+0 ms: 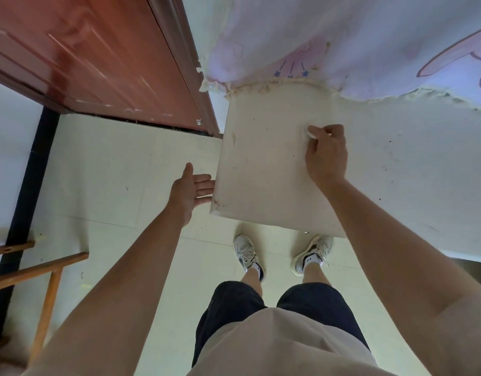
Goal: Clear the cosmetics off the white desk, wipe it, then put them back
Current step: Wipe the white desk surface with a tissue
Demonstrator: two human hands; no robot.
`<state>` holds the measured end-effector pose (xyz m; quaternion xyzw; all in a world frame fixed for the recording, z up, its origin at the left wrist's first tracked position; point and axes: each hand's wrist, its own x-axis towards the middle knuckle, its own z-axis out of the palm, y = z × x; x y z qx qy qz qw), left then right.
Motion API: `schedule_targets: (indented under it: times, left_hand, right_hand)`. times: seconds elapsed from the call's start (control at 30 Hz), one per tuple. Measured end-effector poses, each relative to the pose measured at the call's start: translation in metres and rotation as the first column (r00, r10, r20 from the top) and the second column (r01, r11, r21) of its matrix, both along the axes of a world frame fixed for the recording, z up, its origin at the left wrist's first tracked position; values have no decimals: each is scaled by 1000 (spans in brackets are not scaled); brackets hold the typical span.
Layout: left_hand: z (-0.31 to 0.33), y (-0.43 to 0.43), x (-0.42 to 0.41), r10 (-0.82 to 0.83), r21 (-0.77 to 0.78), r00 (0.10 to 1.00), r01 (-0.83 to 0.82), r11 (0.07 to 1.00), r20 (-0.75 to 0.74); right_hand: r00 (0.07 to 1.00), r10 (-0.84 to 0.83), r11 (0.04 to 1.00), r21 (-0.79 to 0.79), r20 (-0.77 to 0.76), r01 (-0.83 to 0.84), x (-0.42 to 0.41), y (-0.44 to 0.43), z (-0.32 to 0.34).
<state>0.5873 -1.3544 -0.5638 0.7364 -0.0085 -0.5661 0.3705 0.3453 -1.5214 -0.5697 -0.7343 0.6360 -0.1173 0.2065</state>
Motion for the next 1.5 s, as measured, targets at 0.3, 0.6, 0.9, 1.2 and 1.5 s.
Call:
schedule_targets:
  times: [0.3, 0.6, 0.9, 1.2, 1.5]
  left_hand:
    - [0, 1, -2, 15, -16, 1000, -14, 1000, 14]
    - [-4, -13, -1, 38, -24, 997, -37, 999, 65]
    - [0, -12, 3, 25, 0, 999, -25, 1000, 45]
    - [-4, -28, -21, -137, 29, 922, 135, 990, 362]
    - [-7, -34, -31, -118, 64, 887, 100, 993, 446]
  right_hand:
    - [820, 537, 830, 55, 198, -556, 128, 68, 0]
    - [989, -117, 993, 2, 92, 117, 31, -43, 1]
    - [894, 448, 894, 4, 0, -448, 116, 13, -10]
    - [999, -27, 981, -190, 47, 36, -40, 11, 2]
    - [950, -259, 965, -86, -173, 248, -65, 59, -15]
